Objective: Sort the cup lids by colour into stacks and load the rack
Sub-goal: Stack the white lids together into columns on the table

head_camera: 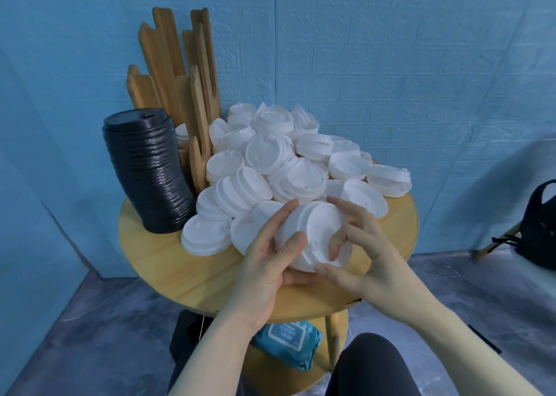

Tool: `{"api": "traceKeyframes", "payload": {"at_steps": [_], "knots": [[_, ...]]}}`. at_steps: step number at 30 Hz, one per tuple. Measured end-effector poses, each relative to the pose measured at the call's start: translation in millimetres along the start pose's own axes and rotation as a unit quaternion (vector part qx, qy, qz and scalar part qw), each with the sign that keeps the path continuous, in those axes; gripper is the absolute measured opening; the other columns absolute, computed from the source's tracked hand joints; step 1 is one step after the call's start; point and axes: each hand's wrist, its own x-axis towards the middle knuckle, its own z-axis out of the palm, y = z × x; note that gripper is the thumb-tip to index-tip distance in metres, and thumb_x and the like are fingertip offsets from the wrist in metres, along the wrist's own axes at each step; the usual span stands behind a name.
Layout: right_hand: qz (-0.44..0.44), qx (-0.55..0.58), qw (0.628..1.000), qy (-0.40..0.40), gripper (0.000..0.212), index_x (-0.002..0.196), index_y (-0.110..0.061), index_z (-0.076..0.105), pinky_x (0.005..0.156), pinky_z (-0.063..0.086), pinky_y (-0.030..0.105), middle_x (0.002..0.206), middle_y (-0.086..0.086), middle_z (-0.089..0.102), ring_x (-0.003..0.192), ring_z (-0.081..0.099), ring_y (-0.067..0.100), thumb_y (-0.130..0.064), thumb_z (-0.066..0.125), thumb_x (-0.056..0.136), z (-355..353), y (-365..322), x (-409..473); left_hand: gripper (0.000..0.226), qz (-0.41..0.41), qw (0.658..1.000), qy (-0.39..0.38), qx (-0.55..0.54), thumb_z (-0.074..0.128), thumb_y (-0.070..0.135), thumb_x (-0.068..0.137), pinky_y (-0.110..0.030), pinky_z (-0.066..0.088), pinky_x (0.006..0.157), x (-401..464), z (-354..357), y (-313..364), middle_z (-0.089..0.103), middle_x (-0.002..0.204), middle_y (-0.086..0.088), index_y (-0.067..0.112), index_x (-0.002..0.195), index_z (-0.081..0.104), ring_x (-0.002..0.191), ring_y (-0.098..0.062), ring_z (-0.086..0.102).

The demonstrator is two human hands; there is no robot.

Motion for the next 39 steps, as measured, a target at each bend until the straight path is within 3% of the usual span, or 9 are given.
{"api": "traceKeyframes", "payload": {"at_steps": [4,8,11,18,23,26,29,33,39], "knots": [[0.005,0.017,0.999,-0.029,0.024,0.090,-0.029,0.057,0.106,0.029,0.016,0.146,-0.011,0.041,0.140,0.035,0.016,-0.039,0.074,0.075,-9,0,2,0.045,-0.002,1.000,-0.005,0.001,0.070,0.031,0.081,-0.048,0.061,0.074,0,-1,1,0.064,0.133,-0.001,0.038,0.125,0.065,0.114,-0.028,0.067],[0.007,-0.012,1.000,0.018,0.060,0.129,-0.031,0.049,0.104,0.038,0.026,0.138,-0.015,0.047,0.134,0.040,0.016,-0.049,0.071,0.076,1,-3,0,0.074,-0.002,0.999,-0.032,0.037,0.090,0.050,0.062,-0.043,0.061,0.072,0,0,3,0.066,0.128,0.002,0.039,0.129,0.062,0.112,-0.025,0.068],[0.026,-0.059,0.997,0.046,0.074,0.140,-0.032,0.043,0.100,0.041,0.027,0.135,-0.020,0.046,0.131,0.042,0.012,-0.060,0.067,0.075,9,-5,-3,0.074,-0.003,0.999,-0.023,0.039,0.090,0.045,0.062,-0.038,0.061,0.068,0,0,3,0.066,0.127,0.000,0.037,0.130,0.063,0.107,-0.024,0.070],[0.038,-0.133,0.987,0.087,0.074,0.130,-0.031,0.052,0.094,0.042,0.025,0.120,-0.019,0.049,0.119,0.047,0.005,-0.076,0.058,0.072,14,-7,-6,0.053,-0.006,0.999,-0.015,0.029,0.072,0.030,0.082,-0.040,0.062,0.066,-3,5,5,0.064,0.119,-0.007,0.045,0.131,0.058,0.076,-0.017,0.072],[0.042,-0.011,0.998,0.054,0.065,0.131,-0.036,0.051,0.099,0.035,0.013,0.127,-0.023,0.050,0.127,0.046,0.007,-0.069,0.061,0.077,7,4,-8,0.039,0.013,0.999,-0.016,0.040,0.071,0.029,0.084,-0.045,0.062,0.068,-1,1,1,0.061,0.133,-0.002,0.042,0.120,0.069,0.104,-0.027,0.071],[0.077,0.022,0.991,0.109,0.056,0.127,-0.034,0.056,0.101,0.035,0.017,0.129,-0.019,0.058,0.127,0.048,0.007,-0.068,0.054,0.083,-14,27,-3,0.042,0.012,0.999,-0.006,0.040,0.072,0.031,0.079,-0.050,0.061,0.071,1,0,-1,0.062,0.134,0.003,0.044,0.118,0.070,0.113,-0.026,0.067],[0.123,-0.087,0.977,0.148,0.046,0.129,-0.029,0.059,0.102,0.034,0.028,0.131,-0.020,0.054,0.125,0.044,0.007,-0.048,0.065,0.087,-34,58,7,0.052,0.014,0.999,-0.003,0.042,0.079,0.040,0.069,-0.050,0.061,0.072,2,0,-1,0.061,0.134,0.004,0.044,0.119,0.069,0.115,-0.024,0.066],[0.156,-0.235,0.954,0.102,0.041,0.123,-0.025,0.064,0.100,0.035,0.044,0.128,-0.008,0.058,0.124,0.043,0.025,-0.024,0.074,0.083,-40,86,21,0.054,0.008,0.999,0.003,0.039,0.079,0.040,0.065,-0.048,0.062,0.070,2,1,-1,0.064,0.130,0.004,0.043,0.118,0.070,0.112,-0.023,0.067],[0.104,-0.313,0.940,0.085,0.017,0.094,-0.019,0.073,0.087,0.032,0.036,0.104,-0.004,0.067,0.114,0.052,0.026,-0.012,0.077,0.079,-34,94,31,0.043,0.006,1.000,0.015,0.020,0.072,0.027,0.076,-0.050,0.062,0.072,2,1,-1,0.063,0.130,0.005,0.043,0.116,0.070,0.113,-0.022,0.067]]}}
